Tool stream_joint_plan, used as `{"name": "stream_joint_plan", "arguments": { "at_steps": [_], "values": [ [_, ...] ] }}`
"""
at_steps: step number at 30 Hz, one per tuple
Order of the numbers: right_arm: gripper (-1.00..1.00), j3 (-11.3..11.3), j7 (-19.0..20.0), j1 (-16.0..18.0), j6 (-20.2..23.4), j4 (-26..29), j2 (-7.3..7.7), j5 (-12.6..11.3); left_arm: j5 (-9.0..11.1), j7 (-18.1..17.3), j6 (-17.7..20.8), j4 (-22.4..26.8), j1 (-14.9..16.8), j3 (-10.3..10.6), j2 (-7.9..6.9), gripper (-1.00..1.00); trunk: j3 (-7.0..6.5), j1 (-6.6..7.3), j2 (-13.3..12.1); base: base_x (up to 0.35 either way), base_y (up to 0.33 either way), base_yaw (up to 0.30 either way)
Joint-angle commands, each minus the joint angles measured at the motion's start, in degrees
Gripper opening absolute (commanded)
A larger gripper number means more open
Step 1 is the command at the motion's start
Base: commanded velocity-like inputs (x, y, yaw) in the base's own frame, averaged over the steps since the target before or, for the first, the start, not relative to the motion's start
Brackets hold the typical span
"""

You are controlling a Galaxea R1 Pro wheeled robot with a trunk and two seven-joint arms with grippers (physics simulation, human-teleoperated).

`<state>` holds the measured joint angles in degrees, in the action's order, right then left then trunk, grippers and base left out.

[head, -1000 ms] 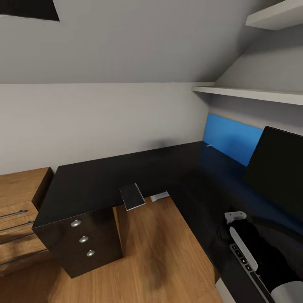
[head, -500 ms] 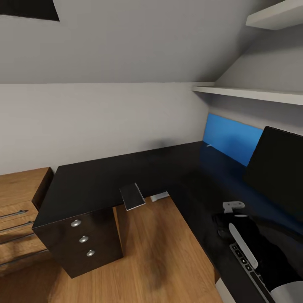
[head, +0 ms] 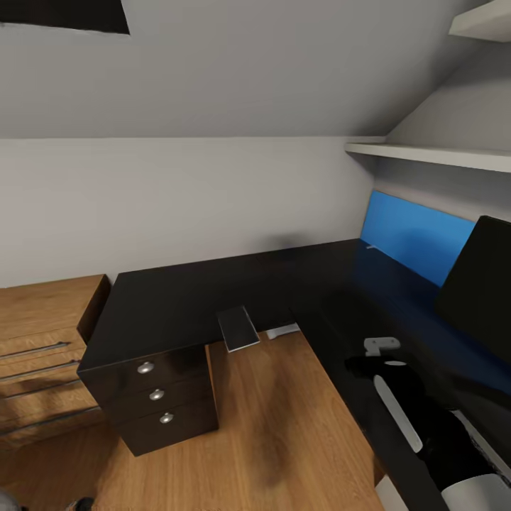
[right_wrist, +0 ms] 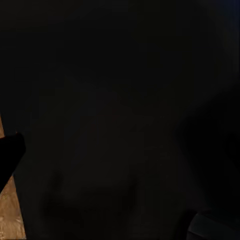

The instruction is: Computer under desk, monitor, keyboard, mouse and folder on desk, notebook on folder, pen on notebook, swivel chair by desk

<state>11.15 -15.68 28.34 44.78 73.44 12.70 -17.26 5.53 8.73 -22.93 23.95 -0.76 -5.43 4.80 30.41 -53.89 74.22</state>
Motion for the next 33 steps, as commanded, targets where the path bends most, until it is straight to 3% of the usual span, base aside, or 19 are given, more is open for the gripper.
{"name": "stream_joint_plan", "arguments": {
  "at_steps": [1,10,12,16,22,30,33],
  "values": [
    [1.00,0.2,-0.6,0.0,-1.1,-0.1,-0.46,-0.6,0.5,-0.1,-0.6,0.1,0.0,0.0,0.03,1.00,0.09,0.00,0.0,0.000,0.000,0.240],
    [1.00,0.3,-3.7,-0.1,-6.4,-1.5,-4.96,-0.6,0.4,-0.1,-1.3,0.1,0.0,0.0,0.02,1.00,0.41,0.00,0.0,0.000,0.000,0.244],
    [1.00,1.2,-5.3,-0.4,-7.3,-1.6,-6.12,-0.6,0.4,-0.1,-1.3,0.1,0.0,0.0,-0.01,1.00,0.46,0.00,0.0,0.000,0.000,0.245],
    [1.00,3.4,-6.9,-0.7,-9.9,-1.7,-6.82,-0.6,0.4,-0.1,-1.3,0.1,0.0,0.0,0.02,1.00,0.58,0.00,0.0,0.000,0.000,0.244],
    [1.00,8.9,-9.1,-1.4,-14.9,-2.7,-7.11,-0.6,0.5,-0.1,-1.2,0.0,0.0,-0.1,-0.04,1.00,0.84,0.00,0.0,0.000,0.000,0.240],
    [1.00,21.2,-10.2,-1.6,-27.3,-7.7,-7.23,-0.6,0.5,-0.1,-1.2,0.0,0.0,-0.1,-0.10,1.00,1.36,0.00,0.0,0.000,0.000,0.203],
    [1.00,24.1,-10.3,-1.6,-31.5,-9.0,-7.23,-0.6,0.5,-0.1,-1.2,0.0,0.0,-0.1,-0.18,1.00,1.58,0.00,0.0,0.000,0.000,0.187]
  ]
}}
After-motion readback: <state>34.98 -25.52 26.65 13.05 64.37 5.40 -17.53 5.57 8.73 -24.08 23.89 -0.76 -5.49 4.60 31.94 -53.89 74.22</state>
